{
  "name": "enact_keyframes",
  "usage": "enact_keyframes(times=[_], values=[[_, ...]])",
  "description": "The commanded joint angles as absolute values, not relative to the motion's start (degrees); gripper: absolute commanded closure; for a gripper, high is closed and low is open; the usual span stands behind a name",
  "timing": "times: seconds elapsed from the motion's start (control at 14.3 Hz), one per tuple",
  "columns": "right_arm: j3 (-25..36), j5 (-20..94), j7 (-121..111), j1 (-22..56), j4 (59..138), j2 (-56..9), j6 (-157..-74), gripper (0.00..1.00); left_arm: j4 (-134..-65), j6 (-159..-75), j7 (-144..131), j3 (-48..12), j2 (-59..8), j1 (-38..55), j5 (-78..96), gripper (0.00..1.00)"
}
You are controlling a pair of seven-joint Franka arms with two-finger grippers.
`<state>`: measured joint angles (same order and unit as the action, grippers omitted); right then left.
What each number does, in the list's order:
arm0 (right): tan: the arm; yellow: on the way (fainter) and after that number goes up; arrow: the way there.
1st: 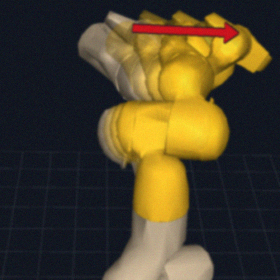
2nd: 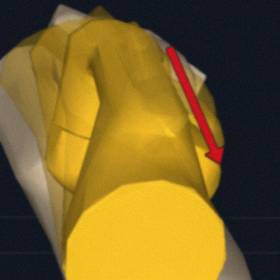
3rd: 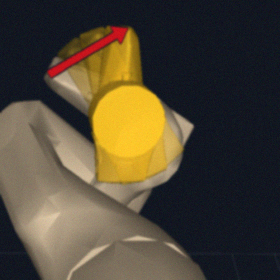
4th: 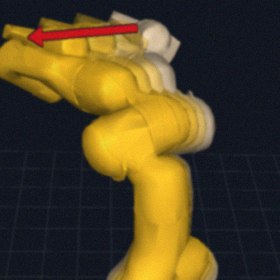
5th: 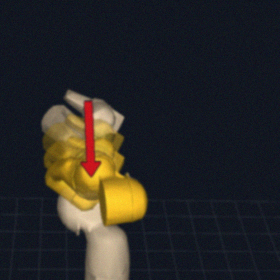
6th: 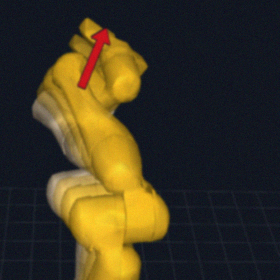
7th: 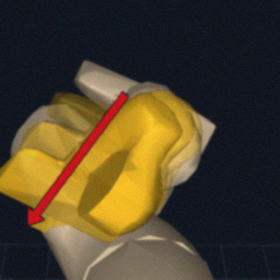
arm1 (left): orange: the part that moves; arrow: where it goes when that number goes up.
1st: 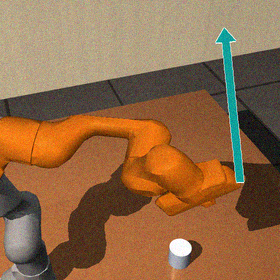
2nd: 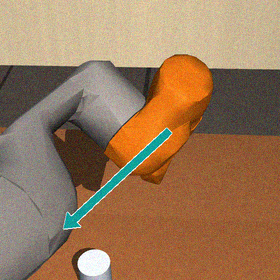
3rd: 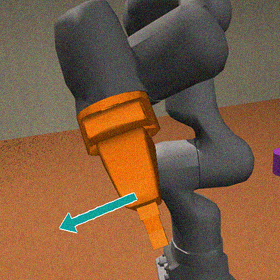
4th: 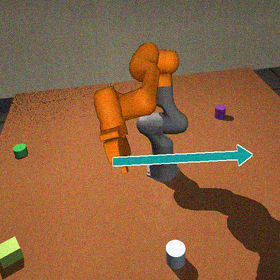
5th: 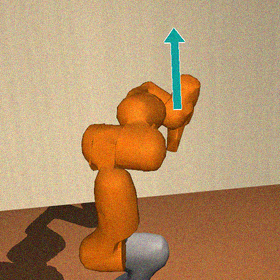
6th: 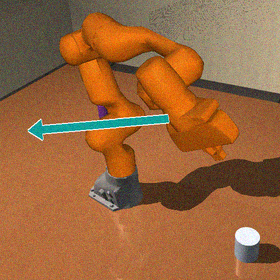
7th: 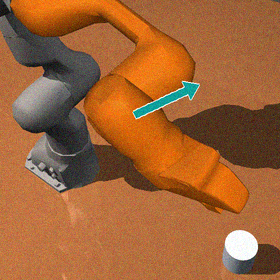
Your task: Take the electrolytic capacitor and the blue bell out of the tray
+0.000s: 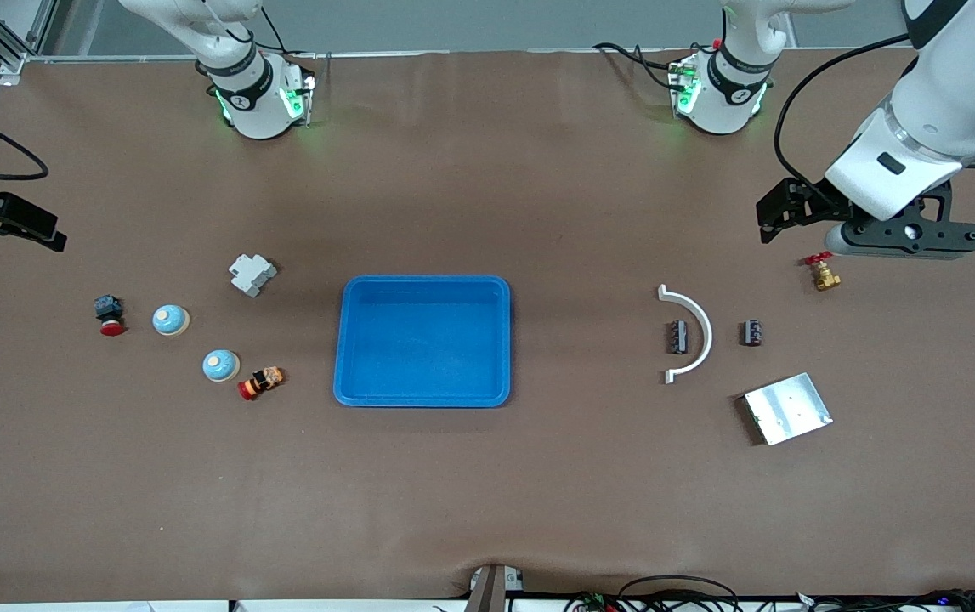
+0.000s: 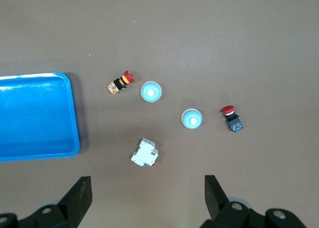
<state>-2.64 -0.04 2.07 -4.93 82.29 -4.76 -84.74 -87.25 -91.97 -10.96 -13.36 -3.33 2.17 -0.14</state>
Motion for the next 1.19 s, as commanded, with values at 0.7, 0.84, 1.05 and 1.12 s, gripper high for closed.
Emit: enact_keyframes(times=[0.7, 0.84, 1.05, 1.12], values=[[-2.81, 0.79, 2.37, -5.45, 82.62, -4.39, -84.64, 0.0, -84.02, -87.89, -7.03, -13.27, -3.25, 1.58, 0.09, 0.0], [-2.81, 0.7, 2.37, -5.45, 82.62, -4.39, -84.55, 0.0, -84.02, -87.63, -6.94, -13.18, -3.16, 1.58, -0.26, 0.0], [-2.81, 0.79, 2.29, -5.45, 82.62, -4.39, -84.55, 0.0, -84.02, -87.63, -6.94, -13.18, -3.16, 1.58, -1.4, 0.0], [-2.81, 0.7, 2.29, -5.45, 82.62, -4.39, -84.64, 0.0, -84.11, -87.54, -6.94, -13.18, -3.16, 1.58, -1.49, 0.0]])
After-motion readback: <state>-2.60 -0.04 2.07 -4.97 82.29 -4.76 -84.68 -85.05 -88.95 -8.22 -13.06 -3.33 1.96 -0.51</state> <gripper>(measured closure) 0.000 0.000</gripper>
